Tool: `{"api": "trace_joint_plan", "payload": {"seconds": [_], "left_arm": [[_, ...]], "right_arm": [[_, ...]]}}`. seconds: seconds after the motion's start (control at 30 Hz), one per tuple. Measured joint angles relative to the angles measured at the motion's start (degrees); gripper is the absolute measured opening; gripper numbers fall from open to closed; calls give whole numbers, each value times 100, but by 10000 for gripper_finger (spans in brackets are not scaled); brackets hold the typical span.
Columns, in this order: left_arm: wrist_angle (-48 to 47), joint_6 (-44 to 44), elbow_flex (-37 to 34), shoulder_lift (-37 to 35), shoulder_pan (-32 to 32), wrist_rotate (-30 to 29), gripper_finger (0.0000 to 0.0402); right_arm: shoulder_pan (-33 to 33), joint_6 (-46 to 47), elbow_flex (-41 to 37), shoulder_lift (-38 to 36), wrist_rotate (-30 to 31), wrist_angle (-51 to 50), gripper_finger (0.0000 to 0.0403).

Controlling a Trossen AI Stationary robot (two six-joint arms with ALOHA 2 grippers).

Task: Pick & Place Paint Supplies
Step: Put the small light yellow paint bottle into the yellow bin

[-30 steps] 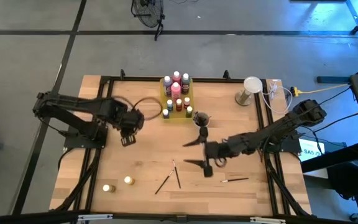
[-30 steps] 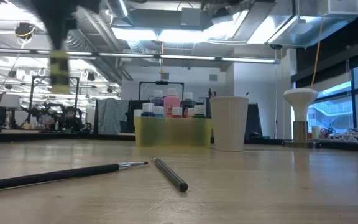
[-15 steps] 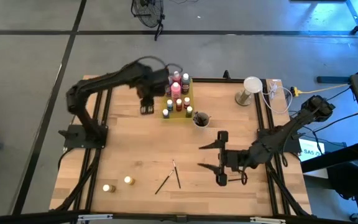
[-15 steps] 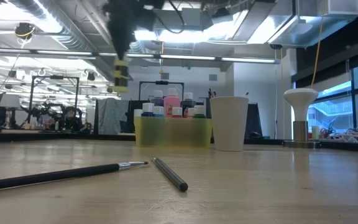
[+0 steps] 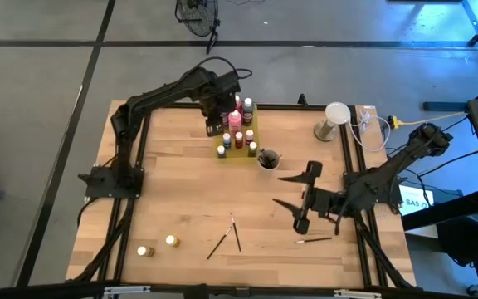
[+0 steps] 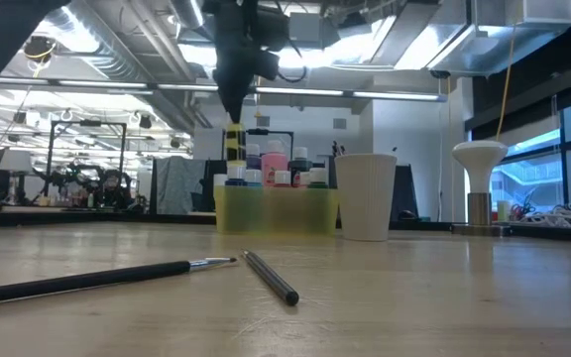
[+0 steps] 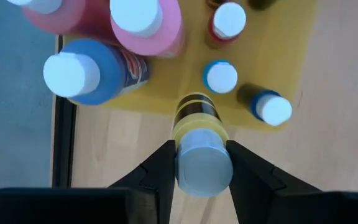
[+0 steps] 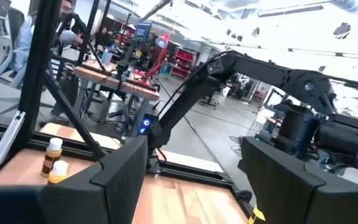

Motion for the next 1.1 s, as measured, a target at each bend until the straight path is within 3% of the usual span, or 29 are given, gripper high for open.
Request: {"api": "trace_joint_plan", "payload": {"seconds": [0.27, 0.5, 1.1], "left_arm": [[562, 119, 0, 91, 41, 334, 115], [601, 97, 0, 247, 173, 238, 115], [614, -61, -20, 836, 203, 386, 115]], "right_arm": [[211, 478, 0, -359, 1, -783, 264], [351, 888, 0, -365, 1, -1295, 264], [332, 1062, 0, -368, 3, -1621, 264]]}}
